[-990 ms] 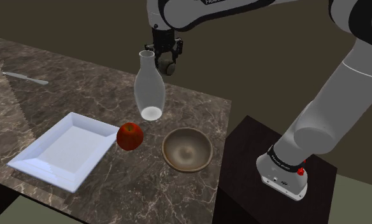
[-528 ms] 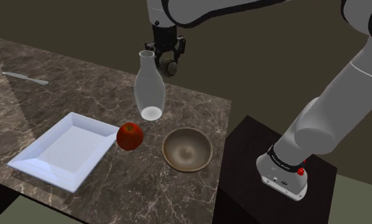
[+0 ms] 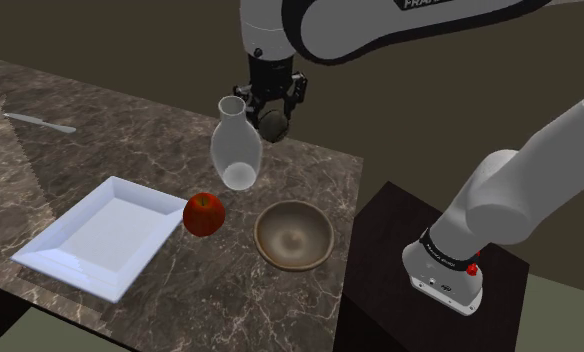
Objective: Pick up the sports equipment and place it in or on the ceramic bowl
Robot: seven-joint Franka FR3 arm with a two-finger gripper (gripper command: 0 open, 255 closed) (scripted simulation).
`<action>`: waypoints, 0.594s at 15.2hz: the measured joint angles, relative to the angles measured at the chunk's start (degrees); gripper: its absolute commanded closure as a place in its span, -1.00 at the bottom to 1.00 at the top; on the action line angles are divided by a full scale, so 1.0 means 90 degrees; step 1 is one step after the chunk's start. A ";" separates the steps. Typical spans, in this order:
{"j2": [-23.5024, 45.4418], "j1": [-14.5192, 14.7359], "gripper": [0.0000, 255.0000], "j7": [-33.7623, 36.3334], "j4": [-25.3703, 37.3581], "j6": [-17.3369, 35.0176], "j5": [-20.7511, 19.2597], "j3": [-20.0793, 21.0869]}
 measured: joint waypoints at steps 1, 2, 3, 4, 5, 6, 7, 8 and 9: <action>-0.0151 0.0075 1.00 0.0082 -0.0098 -0.0075 0.0088 0.0061; -0.0270 0.0156 1.00 0.0207 -0.0210 -0.0086 0.0162 0.0143; -0.0373 0.0215 1.00 0.0278 -0.0285 -0.0143 0.0231 0.0194; -0.0437 0.0283 1.00 0.0397 -0.0344 -0.0179 0.0288 0.0276; -0.0614 0.0353 1.00 0.0444 -0.0495 -0.0208 0.0387 0.0304; -0.0697 0.0424 1.00 0.0558 -0.0536 -0.0263 0.0454 0.0384; -0.0815 0.0499 1.00 0.0658 -0.0649 -0.0270 0.0536 0.0448; -0.0905 0.0569 1.00 0.0760 -0.0687 -0.0328 0.0607 0.0518; -0.1058 0.0653 1.00 0.0840 -0.0750 -0.0412 0.0706 0.0569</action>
